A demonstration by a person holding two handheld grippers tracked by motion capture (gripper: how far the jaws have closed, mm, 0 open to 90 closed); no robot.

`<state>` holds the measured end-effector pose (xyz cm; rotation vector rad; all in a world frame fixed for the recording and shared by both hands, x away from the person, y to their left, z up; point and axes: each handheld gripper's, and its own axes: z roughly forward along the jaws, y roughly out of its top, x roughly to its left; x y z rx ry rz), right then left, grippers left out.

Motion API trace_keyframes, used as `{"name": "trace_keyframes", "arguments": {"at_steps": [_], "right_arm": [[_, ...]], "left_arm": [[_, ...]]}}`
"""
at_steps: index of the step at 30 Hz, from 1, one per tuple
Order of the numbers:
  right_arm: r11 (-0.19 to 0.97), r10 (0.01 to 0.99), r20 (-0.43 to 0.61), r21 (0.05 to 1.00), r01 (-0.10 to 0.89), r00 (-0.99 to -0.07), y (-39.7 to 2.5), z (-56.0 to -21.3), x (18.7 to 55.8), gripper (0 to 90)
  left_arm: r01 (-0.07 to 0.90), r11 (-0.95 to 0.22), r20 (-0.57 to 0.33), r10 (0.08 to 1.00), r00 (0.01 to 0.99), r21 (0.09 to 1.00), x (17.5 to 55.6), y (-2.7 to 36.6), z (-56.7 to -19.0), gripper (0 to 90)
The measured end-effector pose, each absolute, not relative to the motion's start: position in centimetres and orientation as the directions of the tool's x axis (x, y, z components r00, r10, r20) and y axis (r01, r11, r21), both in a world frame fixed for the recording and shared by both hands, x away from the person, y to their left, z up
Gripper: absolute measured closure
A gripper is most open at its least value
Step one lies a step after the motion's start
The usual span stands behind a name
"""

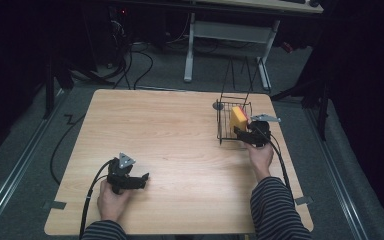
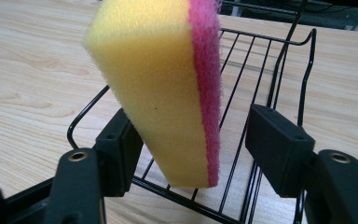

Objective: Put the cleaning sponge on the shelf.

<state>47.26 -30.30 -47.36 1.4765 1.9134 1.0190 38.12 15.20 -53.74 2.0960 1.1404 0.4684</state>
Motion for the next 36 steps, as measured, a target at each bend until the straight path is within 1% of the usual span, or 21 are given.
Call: {"name": "trace_keyframes", "arguments": {"at_steps": [9,13,18,28,32,36], "right_arm": [[0.126,0.956,0.056,0.807,0.576,-0.287,-30.2,-47.1,46.9,30.0],[0.120,0.957,0.059,0.812,0.572,-0.284,-30.1,-46.6,46.5,23.3],[0.116,0.956,0.064,0.815,0.568,-0.287,-30.4,-45.9,45.8,19.7],[0.125,0.952,0.053,0.832,0.540,-0.301,-30.8,-43.9,43.7,18.9],[0.126,0.949,0.051,0.844,0.521,-0.311,-30.9,-43.2,43.0,19.6],[0.115,0.948,0.064,0.843,0.525,-0.311,-31.0,-42.8,42.6,21.7]], "left_arm": [[0.585,-0.372,-0.014,0.836,0.548,0.721,38.1,15.2,-53.7,9.7],[0.585,-0.372,-0.014,0.836,0.548,0.721,38.1,15.2,-53.7,9.7],[0.585,-0.372,-0.013,0.837,0.548,0.721,38.1,15.2,-53.7,9.7],[0.586,-0.369,-0.016,0.837,0.547,0.721,38.1,15.2,-53.7,9.8],[0.586,-0.370,-0.015,0.837,0.548,0.721,38.1,15.2,-53.7,9.8],[0.586,-0.370,-0.015,0.837,0.547,0.721,38.1,15.2,-53.7,9.8]]}}
